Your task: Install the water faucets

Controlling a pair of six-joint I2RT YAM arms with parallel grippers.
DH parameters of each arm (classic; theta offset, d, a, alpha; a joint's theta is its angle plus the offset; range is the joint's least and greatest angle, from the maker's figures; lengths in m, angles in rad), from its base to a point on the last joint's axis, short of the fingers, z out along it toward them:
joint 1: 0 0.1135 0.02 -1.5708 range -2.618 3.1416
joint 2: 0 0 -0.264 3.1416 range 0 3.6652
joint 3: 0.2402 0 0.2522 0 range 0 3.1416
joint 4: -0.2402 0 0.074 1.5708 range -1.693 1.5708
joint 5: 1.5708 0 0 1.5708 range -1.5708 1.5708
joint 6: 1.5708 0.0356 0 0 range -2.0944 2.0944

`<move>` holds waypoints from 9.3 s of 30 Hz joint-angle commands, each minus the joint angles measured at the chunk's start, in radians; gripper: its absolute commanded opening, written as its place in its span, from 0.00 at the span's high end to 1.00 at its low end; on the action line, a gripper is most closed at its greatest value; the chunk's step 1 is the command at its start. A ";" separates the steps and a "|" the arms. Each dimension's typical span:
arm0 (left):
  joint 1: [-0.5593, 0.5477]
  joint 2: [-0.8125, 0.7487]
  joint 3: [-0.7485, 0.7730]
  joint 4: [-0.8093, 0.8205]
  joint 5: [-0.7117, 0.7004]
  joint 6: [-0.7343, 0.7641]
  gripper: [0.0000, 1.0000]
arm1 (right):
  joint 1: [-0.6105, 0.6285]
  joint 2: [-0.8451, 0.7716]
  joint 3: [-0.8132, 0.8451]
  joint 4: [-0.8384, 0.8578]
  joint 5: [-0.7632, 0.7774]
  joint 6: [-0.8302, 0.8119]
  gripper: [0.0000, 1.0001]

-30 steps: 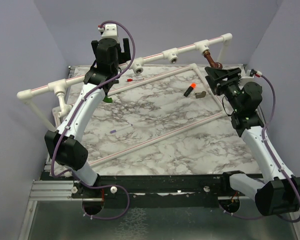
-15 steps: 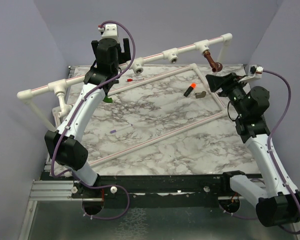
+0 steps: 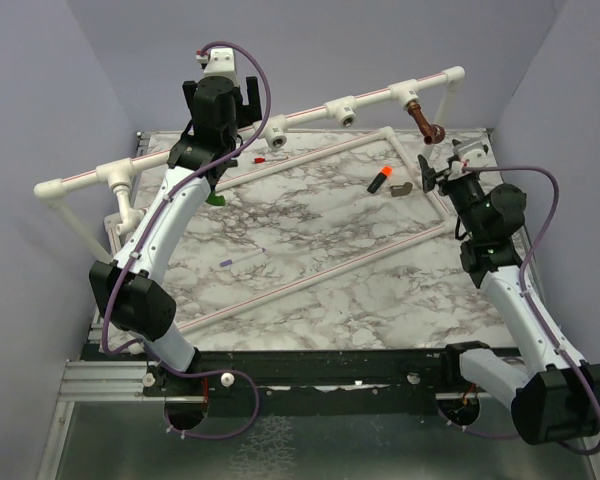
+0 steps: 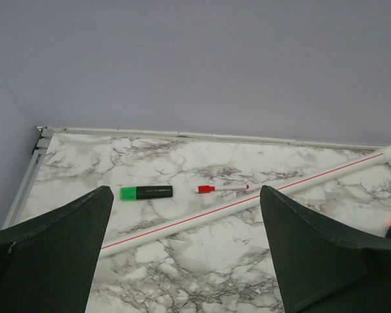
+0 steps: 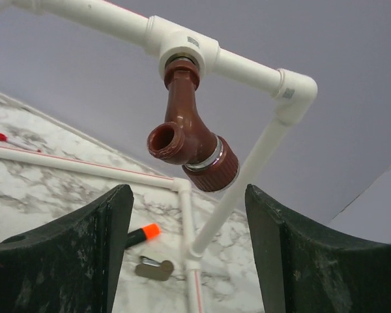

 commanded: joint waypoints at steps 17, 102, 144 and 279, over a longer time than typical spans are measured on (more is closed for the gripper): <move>-0.010 0.011 -0.024 -0.092 0.005 0.023 0.05 | 0.008 0.160 -0.001 0.289 -0.130 -0.442 0.24; -0.016 -0.007 -0.026 -0.093 0.000 0.036 0.05 | 0.008 0.209 0.177 0.088 0.029 1.513 0.99; -0.022 0.000 -0.024 -0.093 -0.005 0.050 0.05 | 0.008 0.092 0.165 -0.099 0.058 1.649 0.32; -0.036 -0.013 -0.038 -0.085 0.002 0.065 0.04 | 0.201 0.201 0.110 0.089 0.421 0.880 0.99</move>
